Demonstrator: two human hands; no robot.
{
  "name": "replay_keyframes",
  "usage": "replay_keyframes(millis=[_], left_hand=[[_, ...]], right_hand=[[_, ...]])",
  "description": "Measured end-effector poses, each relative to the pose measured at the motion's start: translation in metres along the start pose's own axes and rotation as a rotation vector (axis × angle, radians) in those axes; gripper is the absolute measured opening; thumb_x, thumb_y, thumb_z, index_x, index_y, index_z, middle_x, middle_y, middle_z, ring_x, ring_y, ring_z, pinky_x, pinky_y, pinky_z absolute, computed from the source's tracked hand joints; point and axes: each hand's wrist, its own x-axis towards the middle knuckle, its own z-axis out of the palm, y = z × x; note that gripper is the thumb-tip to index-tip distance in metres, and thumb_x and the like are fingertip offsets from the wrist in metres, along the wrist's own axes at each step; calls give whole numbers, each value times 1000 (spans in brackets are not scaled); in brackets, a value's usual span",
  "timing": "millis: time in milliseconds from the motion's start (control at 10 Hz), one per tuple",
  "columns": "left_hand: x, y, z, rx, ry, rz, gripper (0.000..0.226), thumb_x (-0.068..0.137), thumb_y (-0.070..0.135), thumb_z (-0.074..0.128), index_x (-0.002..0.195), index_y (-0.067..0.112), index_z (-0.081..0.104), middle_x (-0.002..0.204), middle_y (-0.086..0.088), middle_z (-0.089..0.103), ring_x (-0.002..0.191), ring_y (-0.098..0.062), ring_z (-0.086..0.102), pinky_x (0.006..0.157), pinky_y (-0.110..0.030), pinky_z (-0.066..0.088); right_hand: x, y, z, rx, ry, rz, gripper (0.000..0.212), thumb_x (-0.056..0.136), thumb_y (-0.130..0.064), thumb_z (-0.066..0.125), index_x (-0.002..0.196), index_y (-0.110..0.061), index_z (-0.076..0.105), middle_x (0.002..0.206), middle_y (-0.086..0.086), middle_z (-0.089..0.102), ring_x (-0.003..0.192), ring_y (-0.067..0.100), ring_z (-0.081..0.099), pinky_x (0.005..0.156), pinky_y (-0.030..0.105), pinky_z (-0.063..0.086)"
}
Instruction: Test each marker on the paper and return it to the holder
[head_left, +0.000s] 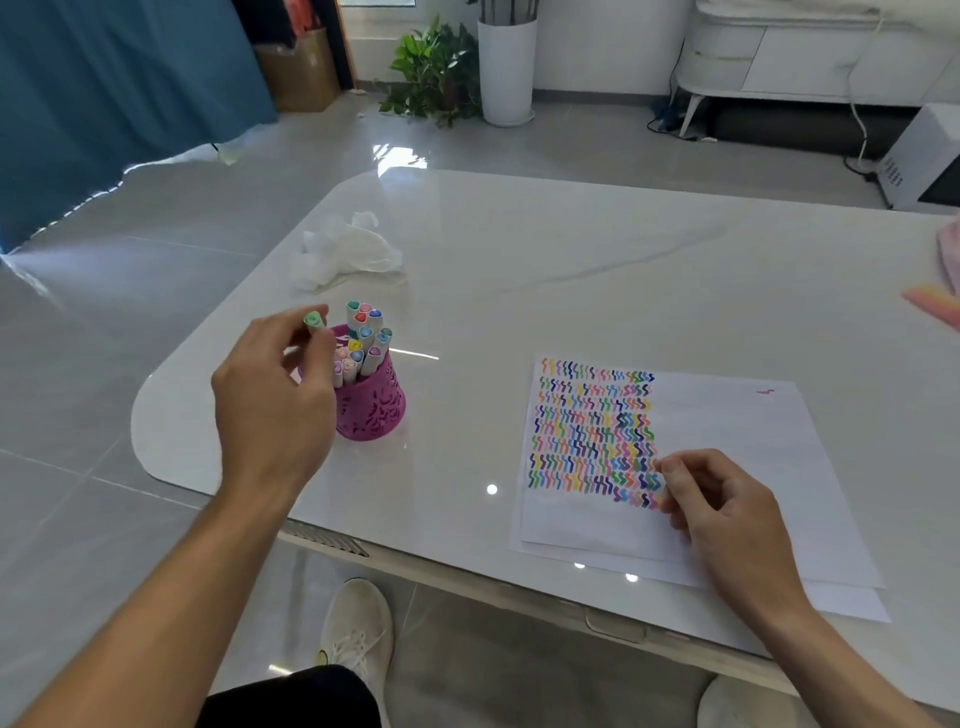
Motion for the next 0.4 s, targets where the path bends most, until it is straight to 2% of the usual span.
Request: replay_keyframes(millis=[100,200,300,400], left_hand=[[-2,-1,5,148,-66,1,24,100,24,56,119,19,69,116,0,69,98,-11,60,88,-34,53],[-4,0,10,232,-100,9,28,102,30,50,120,19,70,114,-2,70,94,-14,55,83,-32,47],[-6,2,14,270,-159,-37,34,105,35,43,111,17,71,101,-6,68,91,-24,56,69,-30,39],[-8,4,14,258,-137,-64,37,106,38,38,114,19,68,99,-7,68,88,-27,54,70,-34,38]], right_hand=[[0,0,0,-1,-2,1,13,100,-21,64,90,-24,72,70,1,71,58,13,61,65,36,53],[-1,1,0,1,11,-3,12,100,-20,63,93,-24,71,71,-1,71,60,11,62,65,36,53],[-2,-1,0,-6,20,-5,10,101,-19,61,98,-25,68,74,-2,71,63,11,65,64,34,54],[-2,-3,1,14,28,-13,11,101,-17,61,99,-26,67,73,-1,71,63,11,65,64,32,53]])
